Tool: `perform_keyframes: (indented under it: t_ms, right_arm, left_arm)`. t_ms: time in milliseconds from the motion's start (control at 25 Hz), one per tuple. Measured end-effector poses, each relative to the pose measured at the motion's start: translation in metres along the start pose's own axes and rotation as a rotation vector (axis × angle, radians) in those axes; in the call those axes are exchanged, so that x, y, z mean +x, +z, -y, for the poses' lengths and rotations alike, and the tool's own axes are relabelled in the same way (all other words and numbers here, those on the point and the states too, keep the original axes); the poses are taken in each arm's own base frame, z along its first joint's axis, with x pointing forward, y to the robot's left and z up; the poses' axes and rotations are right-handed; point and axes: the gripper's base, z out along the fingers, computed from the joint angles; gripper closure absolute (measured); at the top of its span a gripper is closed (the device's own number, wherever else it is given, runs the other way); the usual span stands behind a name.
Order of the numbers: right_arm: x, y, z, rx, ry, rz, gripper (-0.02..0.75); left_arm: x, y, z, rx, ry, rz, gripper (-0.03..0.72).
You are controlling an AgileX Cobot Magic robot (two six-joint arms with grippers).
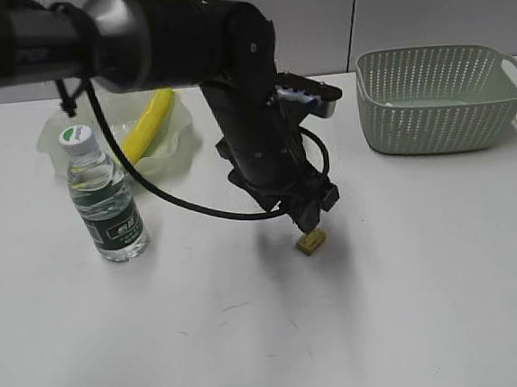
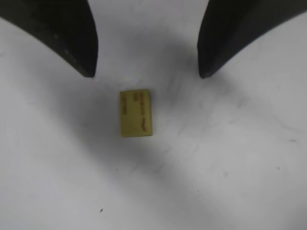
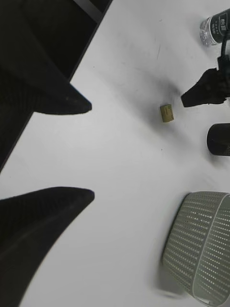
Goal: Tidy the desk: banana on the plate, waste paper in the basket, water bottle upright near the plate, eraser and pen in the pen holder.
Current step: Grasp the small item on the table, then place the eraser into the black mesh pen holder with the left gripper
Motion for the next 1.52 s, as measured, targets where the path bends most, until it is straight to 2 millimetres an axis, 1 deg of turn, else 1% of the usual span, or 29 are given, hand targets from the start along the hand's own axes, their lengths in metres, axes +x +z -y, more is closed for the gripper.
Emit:
perform_keyframes:
  t_ms: [160, 320, 440, 560, 640, 720, 760, 880, 960, 1080, 1160, 1240, 1320, 1400, 1520]
  right_arm:
    - [0.000, 0.000, 0.000, 0.000, 0.000, 0.000, 0.347]
    - [0.000, 0.000, 0.000, 0.000, 0.001, 0.000, 0.348]
    - [0.000, 0.000, 0.000, 0.000, 0.001, 0.000, 0.349]
    - [0.000, 0.000, 0.000, 0.000, 0.001, 0.000, 0.349]
    - [0.000, 0.000, 0.000, 0.000, 0.001, 0.000, 0.349]
    - [0.000, 0.000, 0.000, 0.000, 0.001, 0.000, 0.349]
    - [0.000, 0.000, 0.000, 0.000, 0.001, 0.000, 0.349]
    - [0.000, 0.000, 0.000, 0.000, 0.001, 0.000, 0.349]
    - [0.000, 0.000, 0.000, 0.000, 0.001, 0.000, 0.349]
    - [0.000, 0.000, 0.000, 0.000, 0.001, 0.000, 0.349]
    - [0.000, 0.000, 0.000, 0.000, 0.001, 0.000, 0.350]
    - [0.000, 0.000, 0.000, 0.000, 0.001, 0.000, 0.350]
    - [0.000, 0.000, 0.000, 0.000, 0.001, 0.000, 0.350]
    - [0.000, 0.000, 0.000, 0.000, 0.001, 0.000, 0.350]
    - [0.000, 0.000, 0.000, 0.000, 0.001, 0.000, 0.350]
  left_arm:
    - [-0.009, 0.023, -0.002, 0.002, 0.002, -0.054, 0.197]
    - [-0.015, 0.034, 0.001, 0.004, 0.009, -0.052, 0.196]
    - [-0.016, 0.043, 0.007, 0.007, 0.022, -0.061, 0.197]
    - [-0.013, 0.055, 0.013, -0.005, 0.047, -0.089, 0.217]
    - [-0.010, 0.063, 0.014, -0.039, 0.054, -0.109, 0.254]
    - [-0.011, 0.064, 0.015, -0.064, 0.049, -0.107, 0.307]
    - [-0.011, 0.064, 0.014, -0.075, 0.051, -0.104, 0.349]
    - [-0.012, 0.063, 0.013, -0.087, 0.047, -0.105, 0.507]
    - [-0.015, 0.060, 0.014, -0.087, 0.047, -0.108, 0.503]
    - [-0.026, 0.044, 0.016, -0.087, 0.049, -0.086, 0.503]
    - [-0.038, 0.025, 0.018, -0.089, 0.053, -0.025, 0.503]
    - [-0.052, -0.004, 0.019, -0.104, 0.063, 0.062, 0.503]
    - [-0.063, -0.034, 0.015, -0.145, 0.076, 0.151, 0.503]
    - [-0.072, -0.058, 0.004, -0.210, 0.073, 0.218, 0.503]
    - [-0.076, -0.074, -0.027, -0.290, 0.038, 0.253, 0.503]
